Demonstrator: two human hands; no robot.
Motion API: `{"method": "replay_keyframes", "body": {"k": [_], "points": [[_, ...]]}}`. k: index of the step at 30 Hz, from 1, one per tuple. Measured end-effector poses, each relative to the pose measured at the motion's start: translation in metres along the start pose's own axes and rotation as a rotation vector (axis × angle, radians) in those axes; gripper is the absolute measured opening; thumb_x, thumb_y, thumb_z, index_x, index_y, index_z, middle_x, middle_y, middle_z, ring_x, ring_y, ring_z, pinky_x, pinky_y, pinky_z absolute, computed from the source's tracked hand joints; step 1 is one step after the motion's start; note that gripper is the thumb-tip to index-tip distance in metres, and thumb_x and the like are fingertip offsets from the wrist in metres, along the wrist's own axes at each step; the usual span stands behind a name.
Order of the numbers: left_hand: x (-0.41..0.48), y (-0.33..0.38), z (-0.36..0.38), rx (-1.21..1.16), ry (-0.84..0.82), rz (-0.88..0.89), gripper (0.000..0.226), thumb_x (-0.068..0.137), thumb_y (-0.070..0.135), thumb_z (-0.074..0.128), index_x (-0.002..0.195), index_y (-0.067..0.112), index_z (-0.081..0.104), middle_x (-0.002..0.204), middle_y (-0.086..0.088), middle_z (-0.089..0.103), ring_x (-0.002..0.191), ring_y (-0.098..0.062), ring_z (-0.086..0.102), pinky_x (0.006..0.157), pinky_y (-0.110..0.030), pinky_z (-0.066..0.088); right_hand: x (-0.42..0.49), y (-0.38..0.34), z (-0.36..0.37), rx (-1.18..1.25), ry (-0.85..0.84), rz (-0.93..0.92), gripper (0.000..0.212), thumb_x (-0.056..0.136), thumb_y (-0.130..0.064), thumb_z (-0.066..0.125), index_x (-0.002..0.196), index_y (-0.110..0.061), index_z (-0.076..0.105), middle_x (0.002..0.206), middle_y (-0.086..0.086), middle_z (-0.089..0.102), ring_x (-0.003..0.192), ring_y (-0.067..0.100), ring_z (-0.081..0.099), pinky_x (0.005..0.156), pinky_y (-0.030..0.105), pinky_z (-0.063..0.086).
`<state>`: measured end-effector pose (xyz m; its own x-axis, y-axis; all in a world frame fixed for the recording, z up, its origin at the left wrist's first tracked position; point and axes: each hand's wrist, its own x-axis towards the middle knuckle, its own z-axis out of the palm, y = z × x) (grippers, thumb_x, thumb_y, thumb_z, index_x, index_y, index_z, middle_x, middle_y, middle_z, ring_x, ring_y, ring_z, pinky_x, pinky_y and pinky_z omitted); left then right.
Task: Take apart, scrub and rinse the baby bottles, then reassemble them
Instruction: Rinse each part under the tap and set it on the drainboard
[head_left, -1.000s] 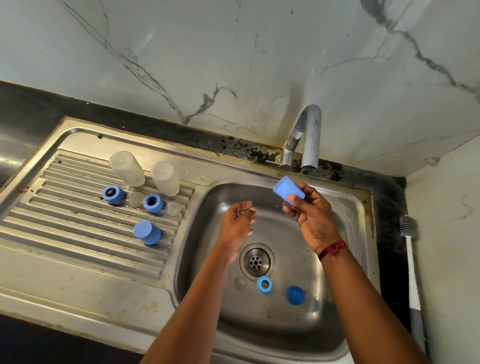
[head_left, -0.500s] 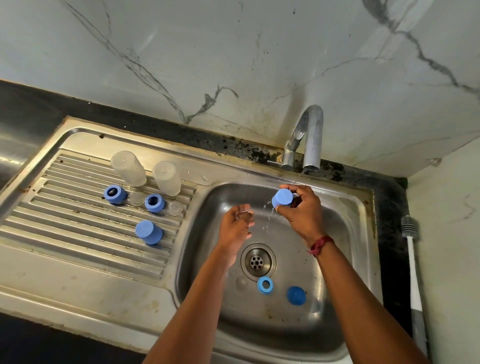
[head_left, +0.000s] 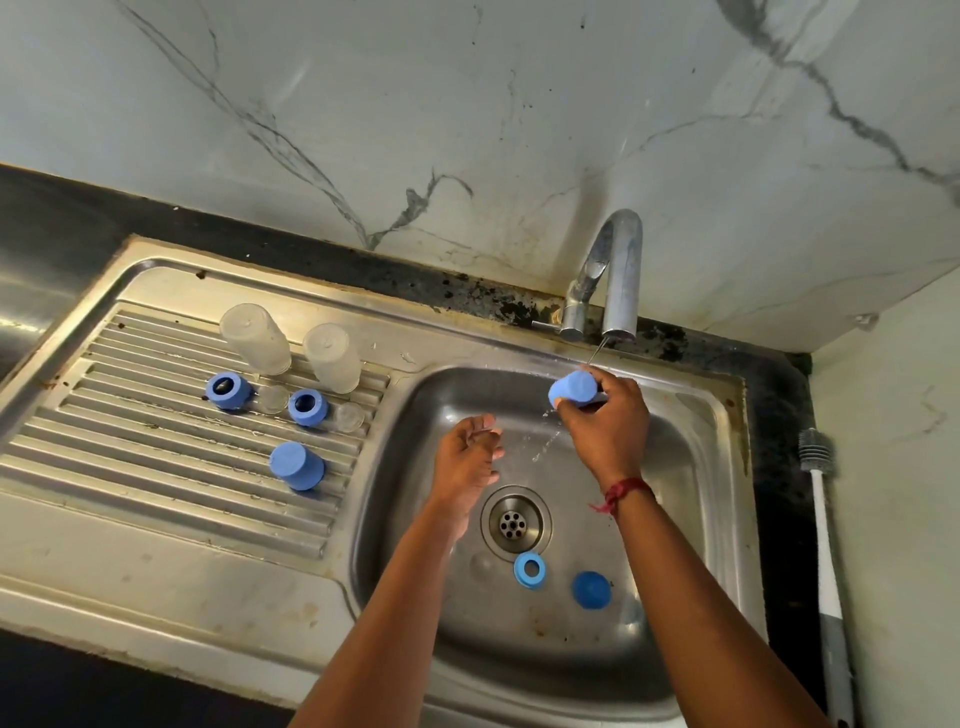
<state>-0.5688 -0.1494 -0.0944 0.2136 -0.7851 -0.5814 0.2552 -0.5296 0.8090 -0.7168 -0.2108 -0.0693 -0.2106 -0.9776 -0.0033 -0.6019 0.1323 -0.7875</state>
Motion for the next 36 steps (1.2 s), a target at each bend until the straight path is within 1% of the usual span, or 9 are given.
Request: {"method": "replay_keyframes", "body": {"k": [3,6,14,18,21,24,28,31,36], "points": [[-0.001,0.001,0.000,-0.003,0.002,0.011,0.023,0.099,0.025,0.059,0.122,0.022,0.060,0.114,0.000,0.067,0.100,-0.013,0.066,0.077,-0.029,0.053,-0.008,-0.002,0.002,0.000,-0.111,-0.039,0.048,0.077,-0.013,0.081,0.122,-0.012,0.064,0.118,0.005,0.055,0.102,0.015,0.055,0.078,0.012,0.042],[-0.003,0.001,0.000,-0.009,-0.005,0.006,0.020,0.099,0.023,0.058,0.119,0.023,0.060,0.112,0.001,0.068,0.101,-0.014,0.066,0.079,-0.031,0.053,-0.011,-0.004,0.004,0.133,-0.005,-0.018,0.046,0.076,-0.011,0.082,0.119,-0.011,0.064,0.113,-0.001,0.055,0.099,0.010,0.054,0.082,0.009,0.047],[-0.009,0.002,-0.002,0.001,-0.002,0.031,0.022,0.099,0.022,0.059,0.121,0.019,0.061,0.113,-0.004,0.069,0.104,-0.019,0.066,0.084,-0.036,0.054,-0.012,0.006,0.004,0.338,0.037,0.214,0.033,0.080,-0.025,0.080,0.110,-0.017,0.068,0.105,0.004,0.071,0.090,0.021,0.070,0.077,0.043,0.061],[-0.015,0.005,-0.002,0.004,-0.006,0.047,0.026,0.099,0.022,0.059,0.124,0.018,0.061,0.112,-0.004,0.069,0.103,-0.018,0.067,0.081,-0.034,0.054,-0.022,0.010,-0.001,0.318,-0.028,0.262,0.026,0.084,-0.032,0.075,0.107,-0.021,0.070,0.096,-0.001,0.072,0.085,0.014,0.069,0.079,0.042,0.061],[-0.022,0.004,-0.004,0.010,-0.004,0.048,0.024,0.098,0.021,0.059,0.121,0.019,0.062,0.109,-0.002,0.069,0.098,-0.016,0.067,0.078,-0.033,0.053,-0.031,0.013,-0.005,0.415,-0.102,0.315,0.020,0.084,-0.017,0.075,0.098,-0.028,0.067,0.102,0.003,0.072,0.093,0.019,0.069,0.081,0.041,0.061],[-0.030,0.001,-0.008,0.036,-0.007,0.062,0.022,0.097,0.019,0.058,0.118,0.020,0.063,0.104,-0.005,0.069,0.093,-0.016,0.065,0.079,-0.035,0.053,-0.042,0.014,-0.011,0.460,-0.190,0.294,0.031,0.087,-0.012,0.072,0.110,-0.031,0.063,0.108,0.001,0.069,0.099,0.018,0.067,0.079,0.034,0.060],[-0.045,-0.004,-0.017,0.051,-0.020,0.080,0.024,0.098,0.020,0.058,0.121,0.021,0.061,0.102,0.000,0.067,0.096,-0.016,0.066,0.079,-0.034,0.053,-0.058,0.014,-0.022,0.486,-0.330,0.251,0.028,0.094,-0.025,0.066,0.121,-0.027,0.061,0.103,0.001,0.070,0.089,0.014,0.068,0.077,0.036,0.058],[-0.058,-0.006,-0.024,0.046,-0.023,0.093,0.023,0.099,0.017,0.056,0.122,0.020,0.059,0.096,0.003,0.064,0.093,-0.015,0.062,0.074,-0.029,0.050,-0.065,0.019,-0.024,0.198,-0.306,0.135,0.034,0.087,-0.024,0.074,0.120,-0.020,0.065,0.101,-0.006,0.068,0.086,0.011,0.066,0.077,0.026,0.054],[-0.075,-0.004,-0.036,0.066,0.014,0.126,0.020,0.099,0.016,0.058,0.118,0.018,0.060,0.090,0.002,0.063,0.085,-0.015,0.059,0.069,-0.028,0.051,-0.079,0.016,-0.027,0.293,-0.312,0.209,0.041,0.084,-0.014,0.077,0.123,-0.020,0.064,0.108,0.007,0.070,0.082,0.017,0.070,0.074,0.037,0.061]]}}
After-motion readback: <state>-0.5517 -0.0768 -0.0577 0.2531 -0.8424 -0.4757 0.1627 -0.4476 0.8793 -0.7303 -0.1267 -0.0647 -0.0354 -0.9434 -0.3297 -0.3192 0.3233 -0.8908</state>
